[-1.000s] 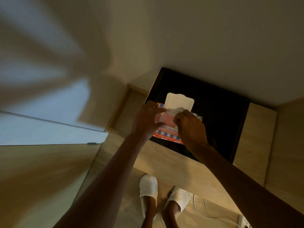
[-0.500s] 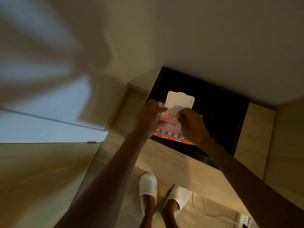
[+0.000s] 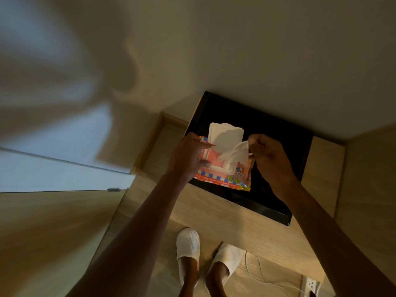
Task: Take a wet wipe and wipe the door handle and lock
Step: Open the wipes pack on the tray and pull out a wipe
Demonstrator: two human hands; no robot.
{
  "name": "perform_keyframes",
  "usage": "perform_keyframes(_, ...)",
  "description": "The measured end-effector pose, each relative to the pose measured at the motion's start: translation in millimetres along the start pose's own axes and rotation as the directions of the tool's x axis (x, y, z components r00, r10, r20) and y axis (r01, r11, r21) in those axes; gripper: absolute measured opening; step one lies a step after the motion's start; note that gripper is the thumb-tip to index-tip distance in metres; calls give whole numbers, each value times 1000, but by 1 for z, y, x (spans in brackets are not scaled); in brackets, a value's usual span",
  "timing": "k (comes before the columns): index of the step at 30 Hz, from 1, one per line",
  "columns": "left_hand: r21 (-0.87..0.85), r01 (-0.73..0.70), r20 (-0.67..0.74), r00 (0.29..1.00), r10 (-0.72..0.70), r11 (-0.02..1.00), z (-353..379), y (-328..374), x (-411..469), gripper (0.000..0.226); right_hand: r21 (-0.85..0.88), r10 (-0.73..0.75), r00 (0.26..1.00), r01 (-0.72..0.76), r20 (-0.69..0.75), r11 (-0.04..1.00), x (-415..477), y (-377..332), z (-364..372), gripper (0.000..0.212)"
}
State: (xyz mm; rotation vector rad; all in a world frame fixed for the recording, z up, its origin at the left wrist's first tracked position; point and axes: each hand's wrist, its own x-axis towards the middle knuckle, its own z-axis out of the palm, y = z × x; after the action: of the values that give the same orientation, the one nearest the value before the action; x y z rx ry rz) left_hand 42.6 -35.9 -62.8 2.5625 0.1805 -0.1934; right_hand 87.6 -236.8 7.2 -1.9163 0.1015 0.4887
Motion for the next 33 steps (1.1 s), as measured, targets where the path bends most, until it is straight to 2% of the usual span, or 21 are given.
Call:
perform_keyframes(5,23,17,27,999,-17,1000,-2,4,0,62,89,-95,995,98,-29,991,-5,-19,-13,20)
perform_keyframes(8,24,40,60,997,-42,999,-6,11,-1,62,70,-159,983,165,-89,984,-4,-41,-25,18)
perform_keyframes(12,53,65,161,984,-72,997,-18,25,-5,62,21,-240,970,241,-37,970,-6,-72,-41,16)
perform_keyframes(14,6,82,227,971,-81,997,-33,36,-9,62,14,-260,966,260,-19,966,-13,-92,-51,15)
perform_keyframes(16,-136,119,253,964,-82,984,-58,53,-14,58,-25,-281,960,281,24,959,-25,-118,-62,12)
perform_keyframes(19,-414,179,207,973,-99,892,-115,84,-32,47,-119,-288,952,299,101,947,-57,-168,-76,13)
perform_keyframes(22,-541,149,170,983,-66,827,-171,124,-53,43,-190,-266,953,291,144,938,-89,-220,-100,12)
perform_keyframes(29,-707,46,61,998,-4,705,-259,228,-111,59,-245,-317,926,362,203,900,-162,-314,-154,22)
perform_keyframes(31,-739,-5,-1,1000,6,674,-275,255,-121,49,-248,-321,924,368,210,896,-175,-328,-167,17)
perform_keyframes(33,-733,-65,-83,997,6,677,-290,276,-124,27,-231,-324,921,371,216,900,-188,-341,-176,14)
